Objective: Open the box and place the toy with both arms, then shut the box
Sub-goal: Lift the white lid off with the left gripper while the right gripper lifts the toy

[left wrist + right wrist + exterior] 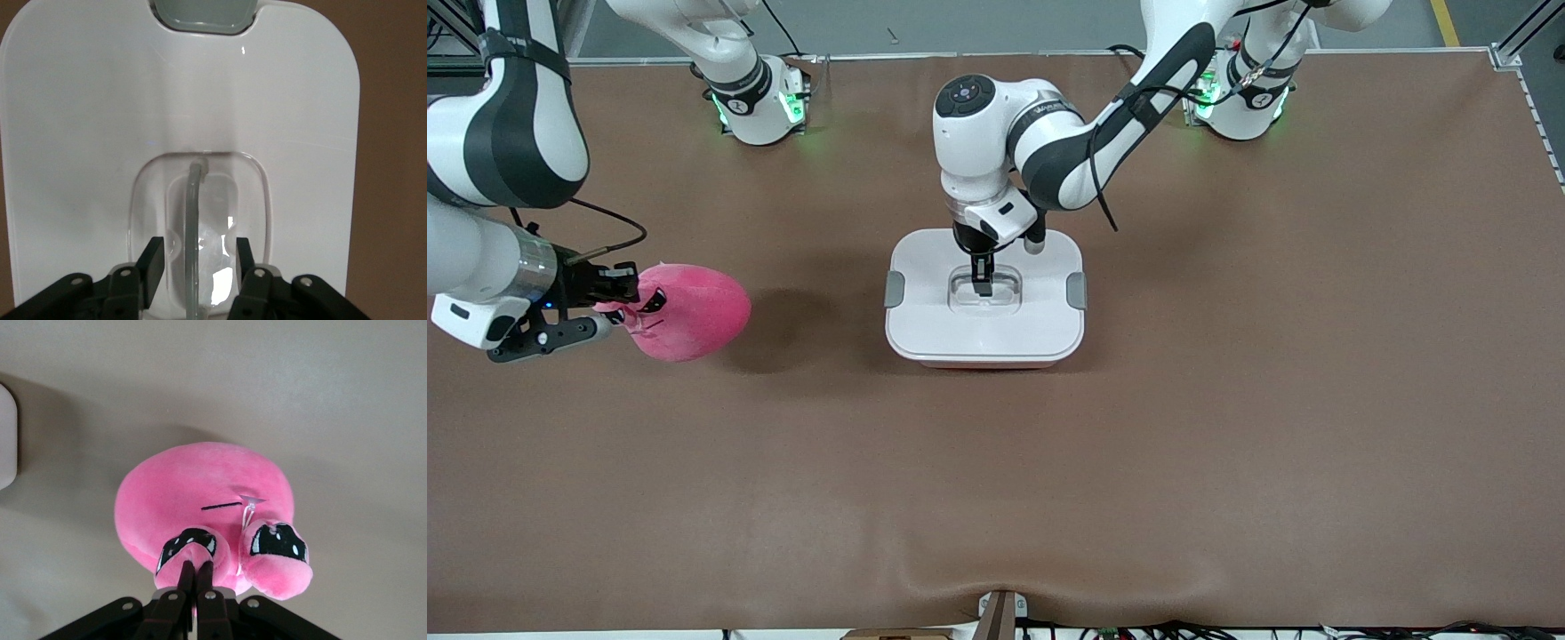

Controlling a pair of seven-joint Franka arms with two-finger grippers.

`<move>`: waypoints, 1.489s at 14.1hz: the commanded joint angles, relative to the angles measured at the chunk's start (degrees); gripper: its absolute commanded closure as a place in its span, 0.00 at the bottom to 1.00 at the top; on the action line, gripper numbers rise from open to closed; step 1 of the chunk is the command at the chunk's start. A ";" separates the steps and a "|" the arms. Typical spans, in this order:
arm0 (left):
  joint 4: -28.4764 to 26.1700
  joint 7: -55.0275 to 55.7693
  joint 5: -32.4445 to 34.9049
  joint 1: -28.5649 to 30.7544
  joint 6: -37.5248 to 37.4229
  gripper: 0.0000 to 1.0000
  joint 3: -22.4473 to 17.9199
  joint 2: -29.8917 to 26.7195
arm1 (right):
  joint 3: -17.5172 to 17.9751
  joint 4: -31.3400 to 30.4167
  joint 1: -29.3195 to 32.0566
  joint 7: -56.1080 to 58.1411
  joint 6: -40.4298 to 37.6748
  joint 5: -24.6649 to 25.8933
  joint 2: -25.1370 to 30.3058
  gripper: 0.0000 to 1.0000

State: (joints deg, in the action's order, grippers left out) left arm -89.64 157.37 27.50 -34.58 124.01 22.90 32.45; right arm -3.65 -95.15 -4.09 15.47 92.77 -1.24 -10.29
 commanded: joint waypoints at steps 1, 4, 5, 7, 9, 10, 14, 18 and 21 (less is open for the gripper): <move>1.13 6.81 1.85 -0.58 0.62 0.62 -0.05 0.86 | 0.49 0.05 0.23 0.79 -0.93 0.09 1.23 1.00; 1.13 6.72 1.85 -0.58 0.62 0.73 -0.05 0.86 | 0.58 0.05 0.05 0.71 -1.71 0.09 1.50 1.00; 1.13 6.81 1.76 -0.58 0.62 0.80 -0.05 0.86 | 0.58 0.05 0.05 0.71 -1.81 0.09 1.59 1.00; 1.13 6.81 1.76 -0.49 0.62 1.00 -0.05 0.60 | 0.58 0.14 0.05 0.71 -1.81 0.09 1.67 1.00; 1.13 6.72 1.85 -0.40 0.62 1.00 -0.05 0.42 | 0.66 0.57 0.05 1.49 -1.90 0.09 1.67 1.00; 1.22 6.72 1.76 -0.32 0.62 1.00 -0.05 0.34 | 0.58 1.19 0.05 3.85 -1.90 0.09 1.50 1.00; 1.22 6.11 2.11 -0.23 0.45 1.00 -0.05 -0.36 | 0.66 1.45 -0.56 4.84 -2.33 0.01 1.41 1.00; 1.05 5.84 1.33 -0.23 -2.10 1.00 0.13 -2.56 | 0.66 1.72 -1.18 5.01 -2.34 -2.80 1.41 1.00; 1.05 5.58 1.15 -0.14 -5.87 1.00 0.30 -3.96 | 0.75 3.47 -2.67 5.45 -4.17 -2.89 1.50 1.00</move>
State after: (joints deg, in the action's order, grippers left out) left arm -88.39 157.33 27.50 -34.51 121.30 23.14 30.78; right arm -2.65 -93.59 -5.36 20.13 90.87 -3.38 -9.47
